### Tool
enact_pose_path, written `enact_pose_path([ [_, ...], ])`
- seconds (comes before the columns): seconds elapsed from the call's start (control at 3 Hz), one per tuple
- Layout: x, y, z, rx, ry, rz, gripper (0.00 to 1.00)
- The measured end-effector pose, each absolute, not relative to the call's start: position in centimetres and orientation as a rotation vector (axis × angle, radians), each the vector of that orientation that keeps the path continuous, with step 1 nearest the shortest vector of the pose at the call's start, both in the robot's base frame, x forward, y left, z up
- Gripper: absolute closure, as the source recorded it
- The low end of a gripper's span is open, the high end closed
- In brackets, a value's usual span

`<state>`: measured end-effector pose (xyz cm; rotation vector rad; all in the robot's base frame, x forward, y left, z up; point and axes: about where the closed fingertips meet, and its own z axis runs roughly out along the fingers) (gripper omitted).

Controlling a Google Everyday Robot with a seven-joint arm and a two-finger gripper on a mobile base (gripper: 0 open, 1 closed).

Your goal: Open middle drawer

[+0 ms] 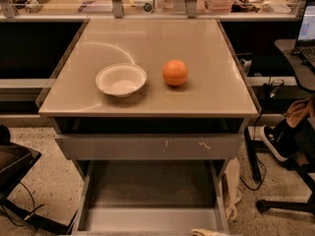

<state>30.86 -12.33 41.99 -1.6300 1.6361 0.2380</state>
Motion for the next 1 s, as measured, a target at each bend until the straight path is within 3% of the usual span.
enact_pose_path([
  [0.33,30.86,-12.32,41.99,-1.630,1.636,0.238,0.12],
  [0.67,30.86,-12.32,41.99,-1.630,1.636,0.238,0.00],
  [1.0,30.86,-12.32,41.99,-1.630,1.636,0.238,0.00],
])
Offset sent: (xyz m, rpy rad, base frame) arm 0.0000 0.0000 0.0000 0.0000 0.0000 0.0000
